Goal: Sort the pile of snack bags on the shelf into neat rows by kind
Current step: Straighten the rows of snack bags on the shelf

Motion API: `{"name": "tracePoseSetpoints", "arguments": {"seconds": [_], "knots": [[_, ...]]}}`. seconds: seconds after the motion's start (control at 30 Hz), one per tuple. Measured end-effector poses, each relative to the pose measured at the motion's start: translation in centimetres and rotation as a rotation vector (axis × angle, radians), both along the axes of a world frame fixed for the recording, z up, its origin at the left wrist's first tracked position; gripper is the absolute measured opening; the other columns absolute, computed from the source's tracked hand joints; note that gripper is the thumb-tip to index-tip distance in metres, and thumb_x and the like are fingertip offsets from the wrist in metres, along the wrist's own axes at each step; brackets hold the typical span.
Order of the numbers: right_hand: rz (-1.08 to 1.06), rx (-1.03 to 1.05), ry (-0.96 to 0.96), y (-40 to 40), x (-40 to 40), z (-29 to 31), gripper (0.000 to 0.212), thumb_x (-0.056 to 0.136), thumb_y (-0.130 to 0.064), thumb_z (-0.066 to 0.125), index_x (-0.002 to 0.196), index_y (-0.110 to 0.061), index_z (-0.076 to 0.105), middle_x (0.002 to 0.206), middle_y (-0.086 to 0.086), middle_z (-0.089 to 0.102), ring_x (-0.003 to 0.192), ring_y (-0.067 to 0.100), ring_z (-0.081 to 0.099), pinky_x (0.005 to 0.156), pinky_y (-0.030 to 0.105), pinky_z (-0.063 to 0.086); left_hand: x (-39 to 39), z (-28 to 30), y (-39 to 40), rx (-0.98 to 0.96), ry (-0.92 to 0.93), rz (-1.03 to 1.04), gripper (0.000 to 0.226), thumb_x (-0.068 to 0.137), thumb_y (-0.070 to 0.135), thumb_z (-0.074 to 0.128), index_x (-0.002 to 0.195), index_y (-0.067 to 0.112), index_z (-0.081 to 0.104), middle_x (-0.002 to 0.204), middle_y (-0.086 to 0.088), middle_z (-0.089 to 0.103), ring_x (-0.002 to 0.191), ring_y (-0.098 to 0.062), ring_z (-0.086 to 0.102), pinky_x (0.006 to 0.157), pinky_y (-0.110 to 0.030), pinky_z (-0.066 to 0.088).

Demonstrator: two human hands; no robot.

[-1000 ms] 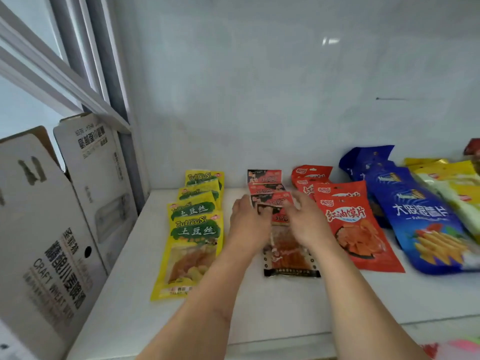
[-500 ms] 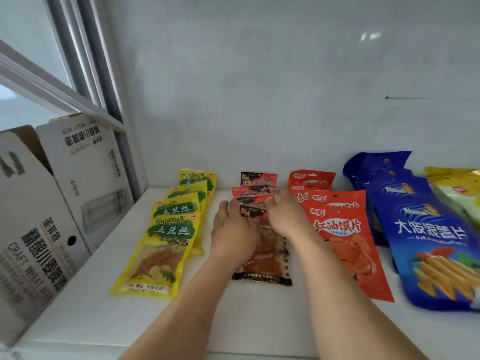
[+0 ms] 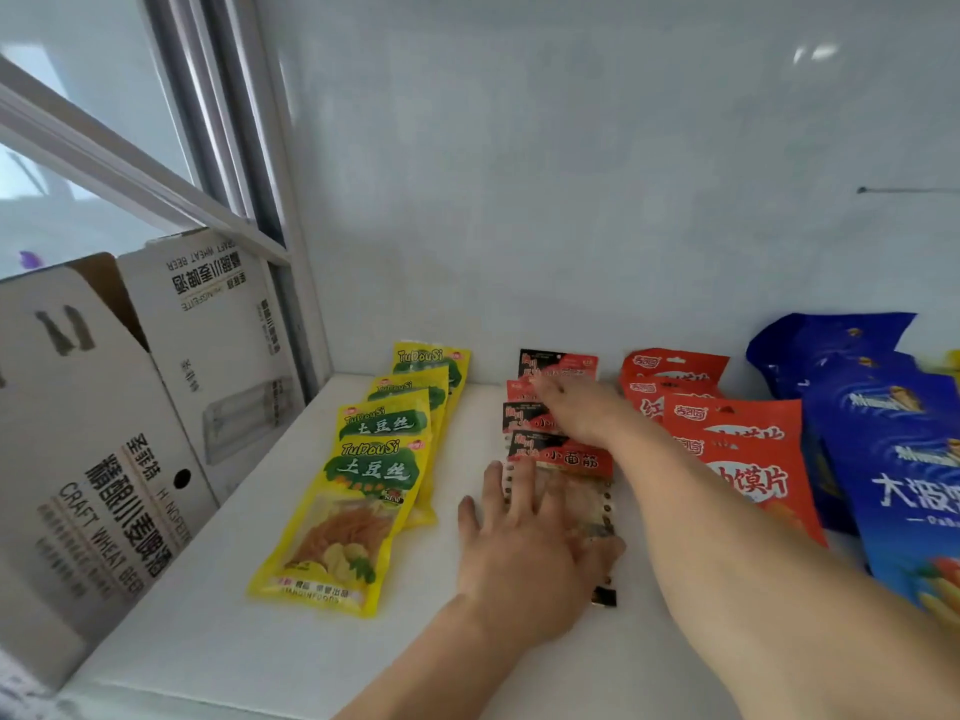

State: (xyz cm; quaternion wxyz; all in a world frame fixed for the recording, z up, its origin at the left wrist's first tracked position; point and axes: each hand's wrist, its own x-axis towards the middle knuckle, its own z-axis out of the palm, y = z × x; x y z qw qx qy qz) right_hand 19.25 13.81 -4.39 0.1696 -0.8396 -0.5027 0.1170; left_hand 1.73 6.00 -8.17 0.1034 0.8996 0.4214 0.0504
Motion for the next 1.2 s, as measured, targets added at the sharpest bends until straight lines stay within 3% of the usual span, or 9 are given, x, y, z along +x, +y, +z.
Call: {"name": "tracePoseSetpoints", "arguments": {"seconds": [0.1, 0.2, 0.33, 0.5, 0.6, 0.7, 0.83, 0.97, 1.2], "knots": [[-0.088, 0.121, 0.132, 0.4, -0.1, 0.2, 0.075, 0.098, -0.065, 0.014, 0.153, -0.017, 0.032, 0.158, 0.012, 0.033, 0.145, 0.035, 0.030, 0.117, 0.053, 0.026, 1.0, 1.2, 2.6, -0.108, -0.208, 0.116, 0.098, 0.078, 0.080, 0.016, 0.157, 0.021, 0.019, 0.166, -0.004, 0.013, 0.153, -0.029, 0.007, 0.123, -0.049, 0.014], [-0.093, 0.136, 0.183, 0.5, -0.3, 0.4, 0.063, 0.104, -0.052, 0.017, 0.154, -0.015, 0.029, 0.158, 0.016, 0.031, 0.145, 0.037, 0.027, 0.117, 0.052, 0.024, 3.1, 2.5, 7.3, -0.342, -0.513, 0.255, 0.076, 0.089, 0.067, 0.044, 0.143, 0.015, 0.042, 0.150, -0.013, 0.042, 0.138, -0.034, 0.037, 0.113, -0.051, 0.033], [-0.167, 0.181, 0.259, 0.9, -0.3, -0.1, 0.068, 0.103, -0.055, 0.019, 0.154, -0.011, 0.027, 0.158, 0.017, 0.030, 0.146, 0.035, 0.028, 0.118, 0.049, 0.025, 5.2, 2.6, 11.6, -0.537, -0.630, 0.294, 0.093, 0.068, 0.079, 0.033, 0.136, 0.018, 0.051, 0.140, -0.008, 0.057, 0.132, -0.033, 0.049, 0.108, -0.051, 0.041], [-0.290, 0.265, 0.409, 1.1, 0.3, -0.1, 0.076, 0.101, -0.060, 0.021, 0.152, -0.005, 0.028, 0.156, 0.016, 0.035, 0.142, 0.033, 0.036, 0.112, 0.041, 0.031, 5.7, 3.0, 13.2, -0.542, -0.605, 0.152, 0.065, 0.103, 0.058, 0.027, 0.148, 0.014, 0.044, 0.151, -0.012, 0.049, 0.140, -0.032, 0.042, 0.115, -0.043, 0.033], [-0.298, 0.227, 0.306, 1.0, 0.7, 0.1, 0.075, 0.099, -0.063, 0.018, 0.152, -0.010, 0.029, 0.155, 0.018, 0.035, 0.141, 0.035, 0.036, 0.114, 0.048, 0.031, 5.7, 2.9, 13.3, -0.472, -0.568, 0.147, 0.066, 0.104, 0.057, 0.027, 0.148, 0.012, 0.043, 0.153, -0.014, 0.045, 0.142, -0.033, 0.039, 0.116, -0.043, 0.031], [-0.200, 0.174, 0.201, 1.5, 0.9, 0.4, 0.063, 0.102, -0.054, 0.019, 0.151, -0.016, 0.032, 0.155, 0.016, 0.033, 0.142, 0.036, 0.032, 0.115, 0.053, 0.029, 5.2, 2.3, 11.5, -0.253, -0.478, 0.125, 0.060, 0.101, 0.052, 0.031, 0.146, 0.014, 0.041, 0.151, -0.014, 0.042, 0.141, -0.036, 0.035, 0.114, -0.048, 0.032], [-0.134, 0.137, 0.210, 1.4, 0.5, 0.9, 0.056, 0.106, -0.043, 0.019, 0.143, -0.011, 0.045, 0.146, 0.016, 0.048, 0.134, 0.035, 0.042, 0.112, 0.046, 0.034, 2.6, 1.0, 5.7, 0.000, -0.249, -0.100, 0.066, 0.095, 0.058, 0.026, 0.153, 0.027, 0.028, 0.161, -0.001, 0.023, 0.148, -0.030, 0.018, 0.119, -0.050, 0.023], [-0.092, 0.027, 0.163, 1.1, 0.4, 0.7, 0.056, 0.108, -0.036, 0.012, 0.150, -0.006, 0.037, 0.154, 0.015, 0.040, 0.141, 0.032, 0.036, 0.115, 0.035, 0.027, 0.5, 0.1, 2.1, 0.066, -0.010, -0.250, 0.098, 0.069, 0.074, -0.005, 0.155, 0.033, 0.018, 0.167, 0.001, 0.005, 0.153, -0.031, -0.003, 0.122, -0.054, 0.008], [-0.080, 0.018, 0.253, 0.2, -0.3, 1.1, 0.059, 0.107, -0.047, 0.019, 0.143, -0.009, 0.047, 0.143, 0.015, 0.052, 0.130, 0.031, 0.049, 0.111, 0.039, 0.036, 0.5, -0.7, 2.2, 0.107, 0.040, -0.196, 0.092, 0.079, 0.073, 0.001, 0.157, 0.026, 0.014, 0.167, -0.002, 0.001, 0.154, -0.032, -0.005, 0.123, -0.054, 0.009]]}}
